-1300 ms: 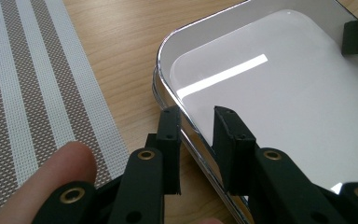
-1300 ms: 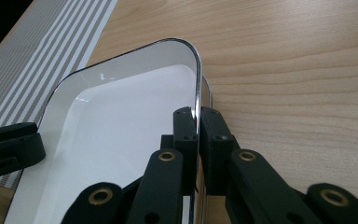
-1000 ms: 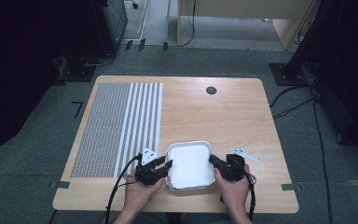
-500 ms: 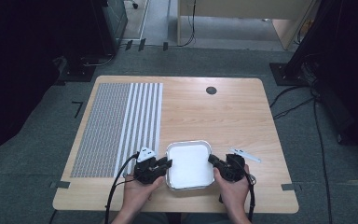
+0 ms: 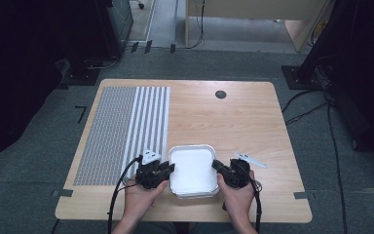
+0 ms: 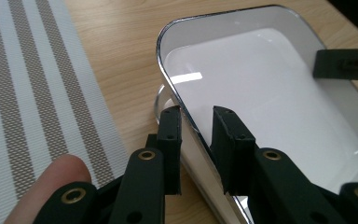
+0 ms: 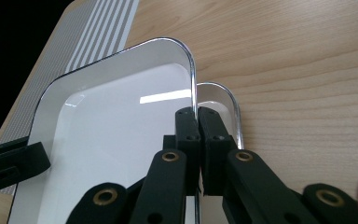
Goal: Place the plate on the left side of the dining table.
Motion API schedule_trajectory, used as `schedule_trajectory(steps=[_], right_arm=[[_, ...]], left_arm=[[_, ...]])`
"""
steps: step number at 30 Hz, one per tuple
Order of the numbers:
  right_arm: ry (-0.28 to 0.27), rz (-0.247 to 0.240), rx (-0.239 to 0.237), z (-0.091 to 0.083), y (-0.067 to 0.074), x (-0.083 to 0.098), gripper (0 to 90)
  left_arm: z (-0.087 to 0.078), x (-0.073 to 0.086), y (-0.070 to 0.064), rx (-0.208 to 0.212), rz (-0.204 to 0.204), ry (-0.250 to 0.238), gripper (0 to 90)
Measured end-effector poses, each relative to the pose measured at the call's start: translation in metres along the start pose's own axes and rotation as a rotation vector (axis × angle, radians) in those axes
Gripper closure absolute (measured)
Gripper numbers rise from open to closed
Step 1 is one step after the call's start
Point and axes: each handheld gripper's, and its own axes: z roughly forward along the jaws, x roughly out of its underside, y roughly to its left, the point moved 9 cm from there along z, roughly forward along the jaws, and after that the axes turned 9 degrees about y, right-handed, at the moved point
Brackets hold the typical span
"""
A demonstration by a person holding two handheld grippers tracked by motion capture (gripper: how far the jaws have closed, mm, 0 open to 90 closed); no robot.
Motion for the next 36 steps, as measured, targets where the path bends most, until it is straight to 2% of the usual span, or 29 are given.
schedule_trajectory(steps=[6, 14, 18, 22, 23, 24, 27, 29, 30, 32, 36], right_arm=[[-0.004, -0.006, 0.005, 0.004, 0.012, -0.006, 89.2], [0.004, -0.016, -0.006, 0.015, 0.031, -0.016, 89.2], [0.009, -0.022, -0.019, 0.025, 0.046, -0.022, 89.3], [0.014, -0.026, -0.027, 0.034, 0.059, -0.027, 89.3], [0.017, -0.027, -0.031, 0.037, 0.063, -0.028, 89.3], [0.015, -0.031, -0.031, 0.039, 0.065, -0.029, 89.3], [0.015, -0.030, -0.036, 0.044, 0.071, -0.032, 89.3], [0.015, -0.030, -0.040, 0.053, 0.083, -0.035, 89.2], [0.015, -0.030, -0.040, 0.053, 0.083, -0.035, 89.2], [0.019, -0.031, -0.043, 0.061, 0.092, -0.037, 89.3], [0.026, -0.031, -0.046, 0.068, 0.101, -0.040, 89.3]], left_arm=[[-0.006, -0.006, 0.009, -0.014, -0.013, -0.008, 74.1], [-0.019, -0.014, 0.029, -0.030, -0.035, -0.017, 74.4], [-0.028, -0.019, 0.045, -0.052, -0.041, -0.025, 74.5], [-0.032, -0.021, 0.054, -0.062, -0.047, -0.031, 74.4], [-0.035, -0.022, 0.061, -0.074, -0.051, -0.036, 74.5], [-0.035, -0.022, 0.061, -0.074, -0.051, -0.036, 74.4], [-0.040, -0.025, 0.075, -0.101, -0.063, -0.045, 74.6], [-0.043, -0.027, 0.085, -0.124, -0.067, -0.052, 75.1], [-0.043, -0.027, 0.085, -0.124, -0.067, -0.052, 75.3], [-0.048, -0.029, 0.095, -0.138, -0.080, -0.066, 75.9], [-0.052, -0.030, 0.104, -0.149, -0.092, -0.077, 77.4]])
